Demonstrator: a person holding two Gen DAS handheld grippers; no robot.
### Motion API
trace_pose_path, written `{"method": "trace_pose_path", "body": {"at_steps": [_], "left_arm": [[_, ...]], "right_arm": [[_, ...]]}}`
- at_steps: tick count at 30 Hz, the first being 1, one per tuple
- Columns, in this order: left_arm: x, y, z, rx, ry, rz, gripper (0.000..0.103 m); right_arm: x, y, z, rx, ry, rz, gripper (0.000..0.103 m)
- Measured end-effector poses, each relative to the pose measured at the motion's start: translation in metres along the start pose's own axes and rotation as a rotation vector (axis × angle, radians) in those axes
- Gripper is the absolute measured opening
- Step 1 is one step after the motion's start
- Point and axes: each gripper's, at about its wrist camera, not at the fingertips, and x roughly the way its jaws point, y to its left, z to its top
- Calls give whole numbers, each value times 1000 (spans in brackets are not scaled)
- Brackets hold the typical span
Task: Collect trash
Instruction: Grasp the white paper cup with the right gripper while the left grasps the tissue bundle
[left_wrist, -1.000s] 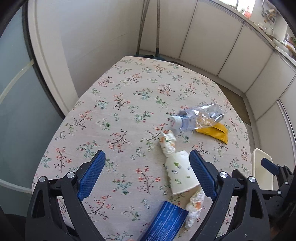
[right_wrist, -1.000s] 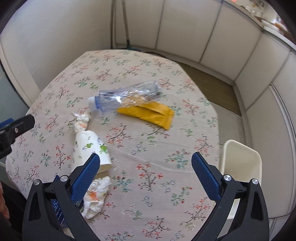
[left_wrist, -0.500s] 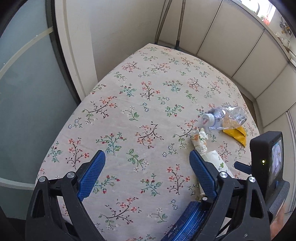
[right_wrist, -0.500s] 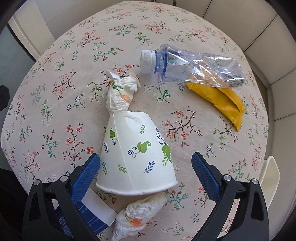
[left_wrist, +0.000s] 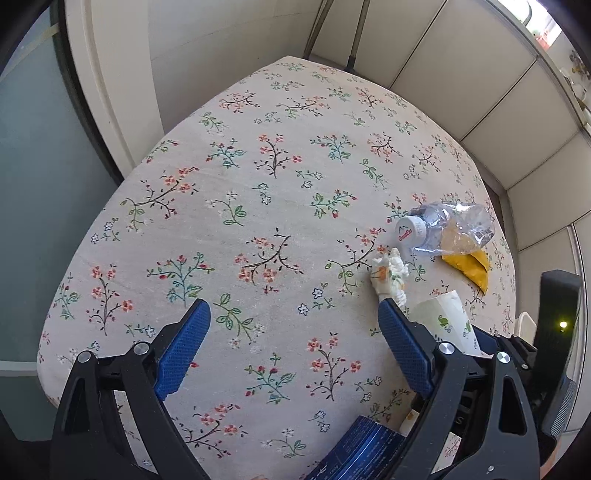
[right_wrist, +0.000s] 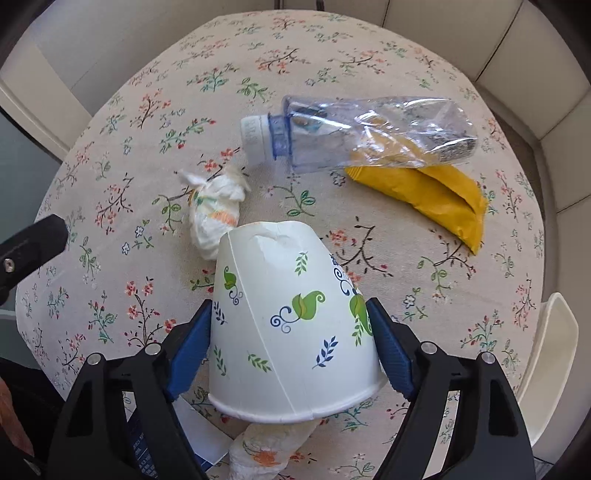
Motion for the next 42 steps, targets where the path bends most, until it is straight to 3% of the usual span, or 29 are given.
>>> {"method": "trace_pose_path", "body": {"at_steps": [7,13,19,21,23,42], "left_arm": [[31,-25,6,4,36,-10,88],[58,-55,7,42,62,-2,76],[76,-78,9,90,62,16,56],[82,-80,9,96,76,9,39],[82,-81,9,109,61,18,34],[16,-119,-2,174,-59,-91,33]], "right_arm": [[-40,-36,-15,87,-88,23,79],[-59,-78,-23,159,-128,28,79],[-55,-105,-32,214,-127,25,79],[-55,-109,-35,226,-133,28,79],[-58,-113,-36,235,-142,32,79],[-105,-141,-52,315,-293,43,79]]}}
